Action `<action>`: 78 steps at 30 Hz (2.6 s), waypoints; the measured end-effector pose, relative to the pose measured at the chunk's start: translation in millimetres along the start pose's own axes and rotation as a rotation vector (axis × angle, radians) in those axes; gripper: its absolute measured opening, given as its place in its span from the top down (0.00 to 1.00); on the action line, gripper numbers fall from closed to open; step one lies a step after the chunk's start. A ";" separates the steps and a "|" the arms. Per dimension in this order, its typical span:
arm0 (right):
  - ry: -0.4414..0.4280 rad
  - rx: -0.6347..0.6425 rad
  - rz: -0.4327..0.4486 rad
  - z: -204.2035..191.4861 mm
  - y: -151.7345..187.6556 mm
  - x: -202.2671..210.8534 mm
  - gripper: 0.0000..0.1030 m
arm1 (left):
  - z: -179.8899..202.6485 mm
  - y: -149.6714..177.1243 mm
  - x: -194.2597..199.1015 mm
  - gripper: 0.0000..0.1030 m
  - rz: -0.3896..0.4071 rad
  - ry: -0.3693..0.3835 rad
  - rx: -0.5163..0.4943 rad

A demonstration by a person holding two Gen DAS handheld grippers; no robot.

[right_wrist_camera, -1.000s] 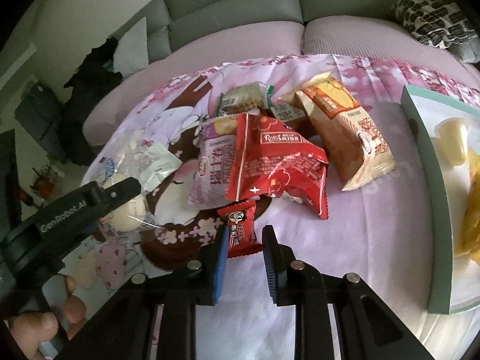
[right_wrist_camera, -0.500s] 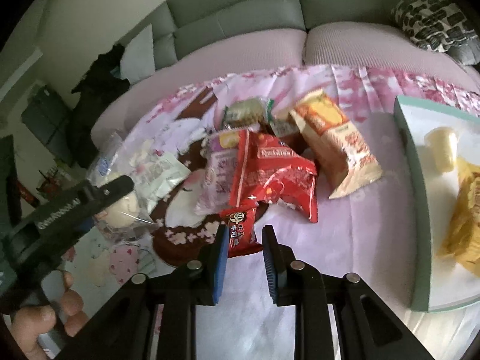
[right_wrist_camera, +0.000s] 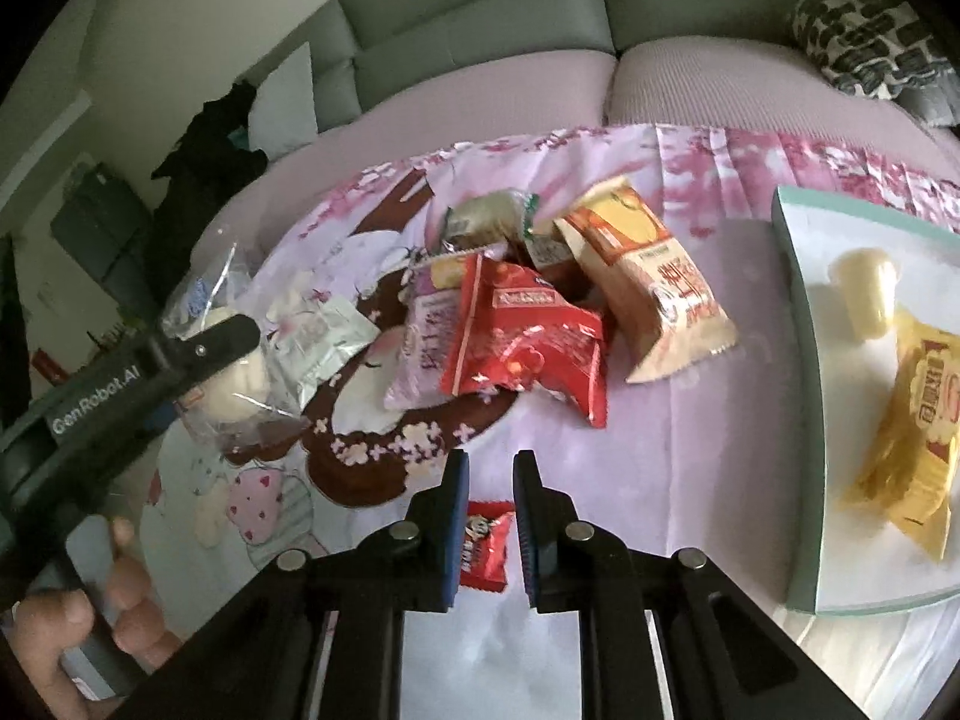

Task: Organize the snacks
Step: 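Grasp the small red candy with the right tool while the left tool holds the steamed bun bag, then carry the bun bag and red candy into the tray and open both tools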

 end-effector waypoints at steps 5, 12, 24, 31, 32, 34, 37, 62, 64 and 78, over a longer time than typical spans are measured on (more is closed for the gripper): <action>0.013 -0.002 -0.029 4.2 8.3 -3.6 0.83 | -2.4 17.0 -13.7 0.47 -0.073 -0.038 -0.040; 0.013 0.021 -0.080 -3.5 21.2 -9.6 0.79 | -4.9 32.5 -21.9 0.47 -0.131 -0.070 -0.096; 0.042 0.069 -0.123 -10.6 35.2 -18.3 0.64 | -10.9 34.9 -24.1 0.46 -0.144 -0.092 -0.097; 0.098 0.135 -0.150 -10.1 46.3 -29.5 0.68 | -10.3 34.8 -25.0 0.46 -0.149 -0.093 -0.099; 0.105 0.141 -0.147 -9.7 46.1 -29.7 0.71 | -10.4 34.8 -25.1 0.46 -0.150 -0.093 -0.100; 0.107 0.143 -0.146 -8.7 47.9 -28.1 0.72 | -10.1 35.0 -25.3 0.46 -0.150 -0.094 -0.099; 0.107 0.138 -0.140 -7.8 47.4 -26.2 0.75 | -9.9 35.1 -25.2 0.46 -0.150 -0.094 -0.099; 0.077 0.047 0.030 5.4 0.2 27.4 0.76 | 5.7 13.7 -1.9 0.46 -0.053 -0.075 -0.123; 0.086 0.023 0.062 15.3 -8.6 39.3 0.76 | 13.6 10.6 1.6 0.46 -0.037 -0.061 -0.131; 0.248 -0.221 0.232 140.1 -41.9 117.2 0.76 | 109.8 19.8 10.0 0.46 -0.015 0.077 -0.291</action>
Point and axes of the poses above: each gripper's, at about its wrist camera, not at the fingertips, and x roughly against the way its jaws point, z to its right, y to its underside, the point moved 10 cm from there along -x, roughly the way its jaws point, and after that the axes turned 4 degrees about z, right-handed, at the moved point
